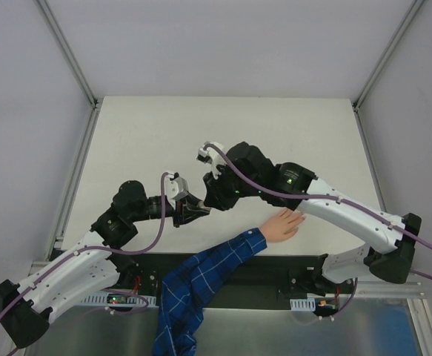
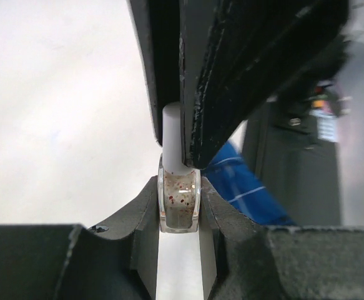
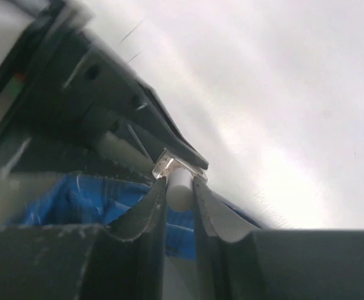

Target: Paint the nails

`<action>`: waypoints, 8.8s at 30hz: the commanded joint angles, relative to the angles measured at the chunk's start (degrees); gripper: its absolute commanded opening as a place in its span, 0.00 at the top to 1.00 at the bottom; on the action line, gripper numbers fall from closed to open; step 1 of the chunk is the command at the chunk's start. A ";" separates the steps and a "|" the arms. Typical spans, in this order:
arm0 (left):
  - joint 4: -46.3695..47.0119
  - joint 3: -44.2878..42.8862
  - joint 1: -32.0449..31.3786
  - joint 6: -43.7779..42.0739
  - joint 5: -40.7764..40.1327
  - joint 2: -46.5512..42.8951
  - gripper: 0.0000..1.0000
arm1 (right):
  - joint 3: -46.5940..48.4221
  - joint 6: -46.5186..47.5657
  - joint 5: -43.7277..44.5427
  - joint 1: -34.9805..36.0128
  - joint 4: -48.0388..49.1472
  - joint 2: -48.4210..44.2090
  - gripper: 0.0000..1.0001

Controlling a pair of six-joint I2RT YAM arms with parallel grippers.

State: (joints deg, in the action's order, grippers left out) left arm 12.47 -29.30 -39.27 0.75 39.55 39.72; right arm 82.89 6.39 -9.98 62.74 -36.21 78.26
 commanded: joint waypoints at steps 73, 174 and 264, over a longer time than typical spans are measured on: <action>36.13 -4.54 2.88 28.07 33.84 13.54 1.00 | -23.13 0.11 -25.35 -5.96 37.88 -20.60 0.69; 48.63 -3.92 7.63 39.33 36.83 16.26 1.00 | -10.47 1.60 -33.79 -8.07 28.21 -11.37 0.73; 31.65 -6.47 0.68 27.46 41.40 12.13 1.00 | -20.67 1.87 -18.59 1.51 29.53 -20.08 0.53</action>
State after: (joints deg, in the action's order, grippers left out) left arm 40.18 -33.63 -37.93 29.26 79.09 52.90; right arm 62.67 7.20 -27.70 64.75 -8.80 58.57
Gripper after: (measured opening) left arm 0.230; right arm 0.467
